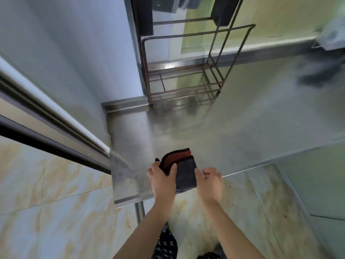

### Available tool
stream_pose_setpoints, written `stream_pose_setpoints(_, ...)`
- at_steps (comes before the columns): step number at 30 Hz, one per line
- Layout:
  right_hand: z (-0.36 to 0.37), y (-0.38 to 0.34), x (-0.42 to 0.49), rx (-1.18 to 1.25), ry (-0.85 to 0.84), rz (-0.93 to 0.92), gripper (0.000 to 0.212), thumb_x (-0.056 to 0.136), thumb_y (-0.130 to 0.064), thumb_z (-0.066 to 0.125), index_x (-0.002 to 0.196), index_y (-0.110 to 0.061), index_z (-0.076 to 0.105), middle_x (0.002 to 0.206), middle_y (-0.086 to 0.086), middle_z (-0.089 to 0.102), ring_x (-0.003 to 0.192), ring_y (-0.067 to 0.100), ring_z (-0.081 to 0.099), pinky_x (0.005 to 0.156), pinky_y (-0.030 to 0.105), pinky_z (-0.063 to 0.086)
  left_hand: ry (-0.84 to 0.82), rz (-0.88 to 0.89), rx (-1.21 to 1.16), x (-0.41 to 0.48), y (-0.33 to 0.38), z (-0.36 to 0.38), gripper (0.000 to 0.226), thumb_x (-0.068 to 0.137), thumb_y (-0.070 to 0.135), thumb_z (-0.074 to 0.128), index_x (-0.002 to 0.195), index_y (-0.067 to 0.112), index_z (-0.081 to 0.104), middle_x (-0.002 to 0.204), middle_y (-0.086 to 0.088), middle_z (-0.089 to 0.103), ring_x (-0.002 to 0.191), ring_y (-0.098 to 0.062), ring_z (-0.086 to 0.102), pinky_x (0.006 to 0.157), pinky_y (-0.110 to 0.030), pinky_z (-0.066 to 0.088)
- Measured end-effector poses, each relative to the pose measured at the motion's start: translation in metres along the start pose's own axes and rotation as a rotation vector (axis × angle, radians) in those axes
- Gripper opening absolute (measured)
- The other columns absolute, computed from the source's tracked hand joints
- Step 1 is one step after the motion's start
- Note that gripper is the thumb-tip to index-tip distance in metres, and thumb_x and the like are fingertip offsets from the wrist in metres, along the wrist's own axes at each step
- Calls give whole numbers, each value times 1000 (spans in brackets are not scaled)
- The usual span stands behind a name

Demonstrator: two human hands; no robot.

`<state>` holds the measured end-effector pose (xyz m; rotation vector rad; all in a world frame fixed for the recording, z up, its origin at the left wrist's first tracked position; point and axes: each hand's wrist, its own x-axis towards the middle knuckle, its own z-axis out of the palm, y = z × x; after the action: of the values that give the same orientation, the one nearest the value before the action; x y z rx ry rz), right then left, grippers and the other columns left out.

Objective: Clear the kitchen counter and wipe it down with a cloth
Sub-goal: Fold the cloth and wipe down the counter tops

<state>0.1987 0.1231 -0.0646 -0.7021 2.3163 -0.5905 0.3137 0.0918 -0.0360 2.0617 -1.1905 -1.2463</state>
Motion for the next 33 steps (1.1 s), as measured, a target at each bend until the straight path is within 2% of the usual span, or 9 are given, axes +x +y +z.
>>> stream_pose_setpoints(3, 1, -1, -5, 16, -33, -20, 27, 88, -24, 59, 108, -8, 52, 112, 6, 46, 68, 11, 41, 65, 24, 32, 45, -123, -64, -5, 9, 15, 52, 85, 18, 63, 126, 1, 36, 121, -15, 43, 91, -20, 40, 73, -29, 35)
stream_pose_setpoints(6, -4, 4, 1, -40, -73, -9, 21, 87, -24, 58, 98, -6, 60, 107, 9, 58, 77, 20, 47, 64, 24, 31, 65, -207, -74, -2, 4, 26, 44, 83, 12, 64, 116, -2, 39, 103, -13, 53, 85, -27, 50, 67, -35, 42)
stream_pose_setpoints(9, -18, 16, 4, -34, -146, 20, 15, 83, -22, 59, 81, -10, 67, 86, 9, 65, 82, 28, 57, 60, 24, 34, 57, -231, 44, -5, -1, 35, 38, 81, 16, 67, 108, -5, 50, 97, -19, 61, 78, -31, 53, 61, -35, 42)
stream_pose_setpoints(13, -58, 54, 7, 165, -184, 96, 22, 77, -14, 59, 58, -14, 47, 58, 1, 45, 62, 22, 41, 55, 27, 30, -35, -169, 138, -35, 5, 57, 35, 79, 15, 70, 104, -4, 56, 84, -15, 58, 75, -31, 55, 60, -33, 40)
stream_pose_setpoints(18, -157, 112, 10, 628, -119, 176, 15, 82, -6, 61, 72, -11, 51, 66, -1, 51, 64, 16, 46, 60, 27, 36, -231, 48, -77, -102, 46, 112, 22, 81, 12, 67, 97, 4, 55, 83, -6, 59, 75, -20, 56, 56, -30, 42)
stream_pose_setpoints(22, -244, 158, 8, 1007, -94, 194, 19, 82, 5, 57, 77, -12, 49, 68, 1, 49, 62, 15, 46, 60, 27, 33, -455, 245, -198, -161, 88, 166, 21, 82, 12, 66, 99, 15, 53, 93, 0, 62, 89, -18, 60, 76, -30, 47)
stream_pose_setpoints(25, -311, 193, 4, 1264, -166, 232, 4, 84, -6, 56, 82, -10, 56, 76, 9, 54, 65, 19, 54, 65, 29, 38, -671, 337, -247, -213, 123, 204, 26, 83, 10, 66, 104, 18, 54, 101, 3, 64, 93, -6, 62, 83, -23, 48)
stream_pose_setpoints(29, -382, 242, -5, 1385, -195, 319, 27, 92, -27, 49, 82, -8, 66, 71, 3, 71, 56, 10, 65, 64, 26, 40, -854, 412, -271, -276, 153, 255, 30, 85, 5, 63, 111, 15, 54, 106, 1, 65, 94, -3, 62, 77, -14, 48)
stream_pose_setpoints(33, -437, 286, -12, 1431, -164, 251, 37, 88, -34, 51, 101, -5, 69, 102, 12, 71, 93, 22, 69, 77, 32, 51, -999, 423, -233, -337, 171, 307, 26, 83, 9, 65, 106, 18, 58, 106, -2, 67, 94, -9, 64, 77, -18, 49)
